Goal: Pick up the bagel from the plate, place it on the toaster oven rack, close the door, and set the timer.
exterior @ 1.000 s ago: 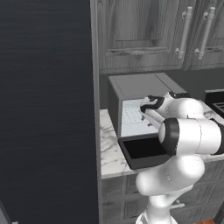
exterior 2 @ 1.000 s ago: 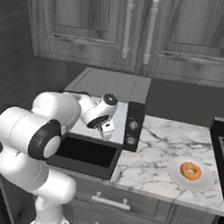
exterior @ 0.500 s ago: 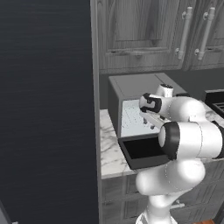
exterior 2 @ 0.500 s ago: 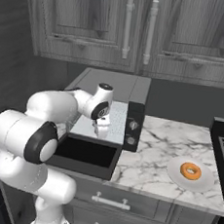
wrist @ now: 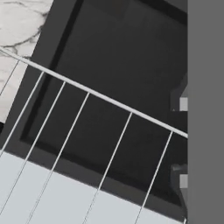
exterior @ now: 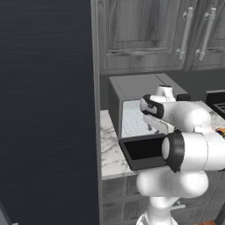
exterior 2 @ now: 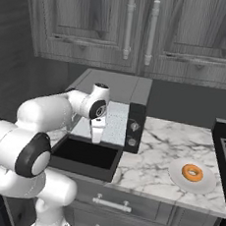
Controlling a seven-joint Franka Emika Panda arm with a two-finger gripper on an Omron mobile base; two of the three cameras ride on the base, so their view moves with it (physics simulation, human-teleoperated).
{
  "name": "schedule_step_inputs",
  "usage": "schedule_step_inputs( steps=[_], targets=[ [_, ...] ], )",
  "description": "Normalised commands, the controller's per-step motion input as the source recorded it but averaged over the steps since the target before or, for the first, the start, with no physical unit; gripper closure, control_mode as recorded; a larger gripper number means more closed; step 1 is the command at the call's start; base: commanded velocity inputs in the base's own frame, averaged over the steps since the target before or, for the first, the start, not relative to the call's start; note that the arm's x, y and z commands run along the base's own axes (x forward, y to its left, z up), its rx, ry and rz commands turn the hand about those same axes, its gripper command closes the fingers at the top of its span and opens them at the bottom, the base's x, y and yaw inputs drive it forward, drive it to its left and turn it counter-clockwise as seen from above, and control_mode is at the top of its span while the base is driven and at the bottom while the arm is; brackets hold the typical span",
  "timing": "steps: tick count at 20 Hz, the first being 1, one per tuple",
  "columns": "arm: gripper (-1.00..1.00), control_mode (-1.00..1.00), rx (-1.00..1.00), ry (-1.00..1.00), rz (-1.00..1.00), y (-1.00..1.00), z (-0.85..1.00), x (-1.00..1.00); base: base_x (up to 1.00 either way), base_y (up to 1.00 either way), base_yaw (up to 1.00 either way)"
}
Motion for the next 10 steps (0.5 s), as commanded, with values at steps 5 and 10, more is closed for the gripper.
schedule_step_inputs(
  steps=[5, 10],
  targets=[
    [-1.00, -1.00, 0.00, 0.01, -0.09, -0.26, -0.32, -0.80, 0.00, 0.00, 0.00],
    [-1.00, -1.00, 0.00, -0.08, -0.01, -0.30, 0.42, -0.41, 0.00, 0.00, 0.00]
  ],
)
